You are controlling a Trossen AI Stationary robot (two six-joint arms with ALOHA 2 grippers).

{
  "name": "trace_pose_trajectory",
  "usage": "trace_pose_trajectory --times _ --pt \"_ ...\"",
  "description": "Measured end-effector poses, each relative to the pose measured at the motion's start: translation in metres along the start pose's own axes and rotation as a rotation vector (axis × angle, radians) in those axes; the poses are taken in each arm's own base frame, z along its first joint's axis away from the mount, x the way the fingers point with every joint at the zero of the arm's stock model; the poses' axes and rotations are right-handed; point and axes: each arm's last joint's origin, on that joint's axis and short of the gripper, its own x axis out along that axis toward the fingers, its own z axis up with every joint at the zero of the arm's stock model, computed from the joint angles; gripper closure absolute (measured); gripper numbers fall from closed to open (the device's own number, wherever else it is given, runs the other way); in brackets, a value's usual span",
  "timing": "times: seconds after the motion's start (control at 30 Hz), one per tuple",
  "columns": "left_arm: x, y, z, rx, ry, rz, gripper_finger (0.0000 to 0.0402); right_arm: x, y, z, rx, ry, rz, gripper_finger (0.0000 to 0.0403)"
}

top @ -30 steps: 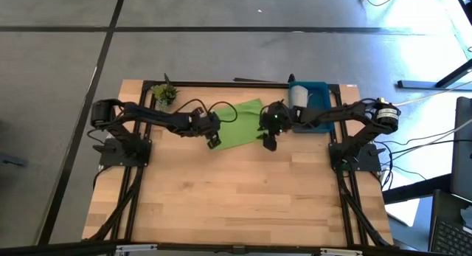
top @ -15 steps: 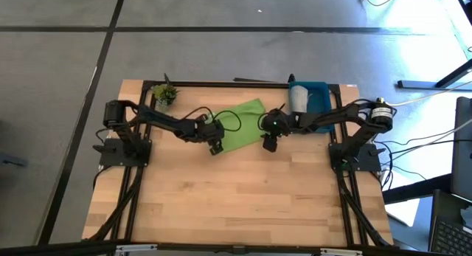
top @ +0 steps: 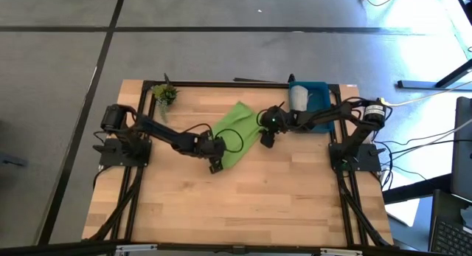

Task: Roll microfiber towels into tight, uniform cylinder then place into a basket
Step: Roll the green towel

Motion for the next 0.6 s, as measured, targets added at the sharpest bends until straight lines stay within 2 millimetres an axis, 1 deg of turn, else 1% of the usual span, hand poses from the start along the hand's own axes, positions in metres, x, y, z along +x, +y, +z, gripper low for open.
trace_pose_trajectory --times 0.2,0.27,0.33,0.43,0.5,0.57,0.6 --pt "-0.004 -0.016 0.001 0.01 -0.048 -0.056 0.0312 0.0 -0.009 0.001 0.012 -0.005 -0.02 0.0209" --pt "-0.008 -0.019 0.004 0.021 -0.051 -0.061 0.0312 -0.001 -0.01 0.001 -0.015 -0.009 -0.024 0.0209" --pt "-0.014 -0.022 0.012 0.038 -0.073 -0.051 0.0312 -0.005 -0.01 0.004 -0.031 -0.024 -0.031 0.0209" --pt "-0.029 -0.018 0.021 0.073 -0.081 0.028 0.0312 -0.015 -0.007 0.01 -0.078 -0.064 -0.026 0.0209" --pt "-0.036 -0.013 0.024 0.079 -0.074 0.105 0.0312 -0.023 -0.002 0.014 -0.105 -0.088 -0.006 0.0209" --pt "-0.042 -0.006 0.024 0.072 -0.056 0.171 0.0312 -0.029 0.006 0.017 -0.136 -0.113 0.051 0.0209" --pt "-0.042 -0.002 0.025 0.053 -0.05 0.186 0.0312 -0.031 0.011 0.018 -0.147 -0.117 0.093 0.0209"
